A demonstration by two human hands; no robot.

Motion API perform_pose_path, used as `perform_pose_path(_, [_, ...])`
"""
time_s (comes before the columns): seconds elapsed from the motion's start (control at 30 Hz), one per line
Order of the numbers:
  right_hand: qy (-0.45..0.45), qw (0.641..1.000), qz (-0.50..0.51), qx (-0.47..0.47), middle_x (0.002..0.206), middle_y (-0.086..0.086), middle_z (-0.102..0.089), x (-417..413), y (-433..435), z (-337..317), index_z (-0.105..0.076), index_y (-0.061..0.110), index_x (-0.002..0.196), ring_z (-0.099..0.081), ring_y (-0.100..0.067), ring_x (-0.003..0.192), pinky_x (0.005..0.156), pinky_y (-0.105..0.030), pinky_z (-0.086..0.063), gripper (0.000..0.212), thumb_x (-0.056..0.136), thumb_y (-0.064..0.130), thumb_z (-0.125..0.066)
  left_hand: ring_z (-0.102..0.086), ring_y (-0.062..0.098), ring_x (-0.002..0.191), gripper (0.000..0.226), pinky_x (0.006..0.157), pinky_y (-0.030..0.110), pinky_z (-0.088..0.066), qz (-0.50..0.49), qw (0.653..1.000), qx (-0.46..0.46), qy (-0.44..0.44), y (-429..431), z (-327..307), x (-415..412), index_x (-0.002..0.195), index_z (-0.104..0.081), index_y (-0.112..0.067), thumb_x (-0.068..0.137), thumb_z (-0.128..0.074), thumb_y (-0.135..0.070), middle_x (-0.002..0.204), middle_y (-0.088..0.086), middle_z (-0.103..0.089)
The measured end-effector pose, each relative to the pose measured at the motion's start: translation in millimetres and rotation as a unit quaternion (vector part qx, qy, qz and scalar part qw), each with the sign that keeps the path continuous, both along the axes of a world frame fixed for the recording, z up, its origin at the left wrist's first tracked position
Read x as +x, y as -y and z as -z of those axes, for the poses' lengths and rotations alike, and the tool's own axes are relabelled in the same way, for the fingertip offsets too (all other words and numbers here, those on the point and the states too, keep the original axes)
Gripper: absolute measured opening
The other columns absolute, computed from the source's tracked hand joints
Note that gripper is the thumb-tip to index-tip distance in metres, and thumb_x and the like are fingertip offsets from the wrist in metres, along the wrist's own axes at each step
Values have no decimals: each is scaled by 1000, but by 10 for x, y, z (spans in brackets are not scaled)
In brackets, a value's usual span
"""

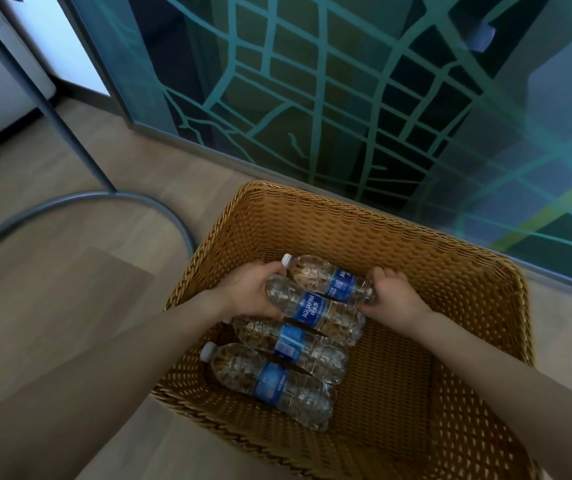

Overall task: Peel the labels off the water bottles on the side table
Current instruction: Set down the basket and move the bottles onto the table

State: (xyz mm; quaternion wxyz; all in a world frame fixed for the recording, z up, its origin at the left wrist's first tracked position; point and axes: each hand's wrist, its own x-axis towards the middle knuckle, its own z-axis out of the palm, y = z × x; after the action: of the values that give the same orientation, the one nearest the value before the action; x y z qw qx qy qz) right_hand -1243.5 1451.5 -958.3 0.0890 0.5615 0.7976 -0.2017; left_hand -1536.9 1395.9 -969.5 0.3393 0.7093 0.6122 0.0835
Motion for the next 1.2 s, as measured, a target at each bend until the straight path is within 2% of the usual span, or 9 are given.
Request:
perform_pose_path(0.13, [37,999,19,-32,126,-12,-44,137,24,-3,-54,19,127,-39,-32,120,104,-42,-39,60,77,45,-73,-67,8,86,64,73,33,-58,-16,998,-44,51,-8,-81,-22,105,-54,-35,55,-93,-35,96,-10,-69])
perform_pose_path(0.23, [73,997,24,-27,123,-13,-41,207,62,12,-56,17,120,-39,-32,119,103,-43,-41,57,75,46,-74,-65,4,89,71,72,15,-52,-66,992,-49,98,34,-106,-23,111,-57,-29,52,-97,-30,100,-12,-67])
perform_pose_path(0.4, [-39,995,67,-60,111,-7,-59,273,116,79,-48,14,118,-58,-23,103,83,-29,-48,55,76,27,-80,-62,9,96,61,79,18,-50,-179,965,-36,187,18,-234,-8,105,-64,-25,54,-97,-31,103,-6,-67])
perform_pose_path(0.57, [-100,991,68,-63,98,5,-58,367,121,88,-47,17,111,-57,-12,89,61,-13,-37,51,74,23,-83,-71,12,100,45,106,37,-44,-271,876,-139,374,82,-270,150,102,-76,-21,61,-93,-23,103,-2,-78])
perform_pose_path(0.67, [-128,986,77,-69,93,10,-58,423,137,87,-48,21,106,-56,-3,80,57,-10,-40,48,74,21,-84,-65,18,114,71,116,44,-33,-313,804,-173,475,131,-205,297,114,-71,-23,48,-97,-34,113,0,-75])
perform_pose_path(0.73, [-146,983,84,-73,92,11,-59,452,151,90,-50,20,106,-55,3,79,57,-8,-43,46,75,20,-84,-60,21,123,90,115,43,-33,-325,766,-189,522,150,-142,384,127,-61,-24,46,-97,-38,119,1,-73])
perform_pose_path(0.87, [-183,975,102,-71,94,12,-60,473,193,76,-52,16,112,-58,3,82,66,-12,-51,48,76,19,-84,-69,24,110,69,91,38,-57,-354,726,-182,561,157,-98,525,124,-60,-22,62,-91,-19,119,8,-73])
perform_pose_path(0.97, [-212,969,115,-63,92,13,-63,451,249,32,-52,20,110,-63,-1,82,69,-22,-56,49,74,21,-85,-72,24,104,63,86,38,-60,-387,730,-155,541,148,-125,561,120,-64,-12,63,-89,-11,110,10,-76])
perform_pose_path(1.2, [-324,929,167,-60,90,6,-69,408,376,-194,-58,18,111,-67,6,69,51,-9,-48,50,71,15,-88,-74,21,97,46,90,36,-57,-391,775,-113,484,135,-355,563,108,-71,-13,66,-90,-15,100,5,-78])
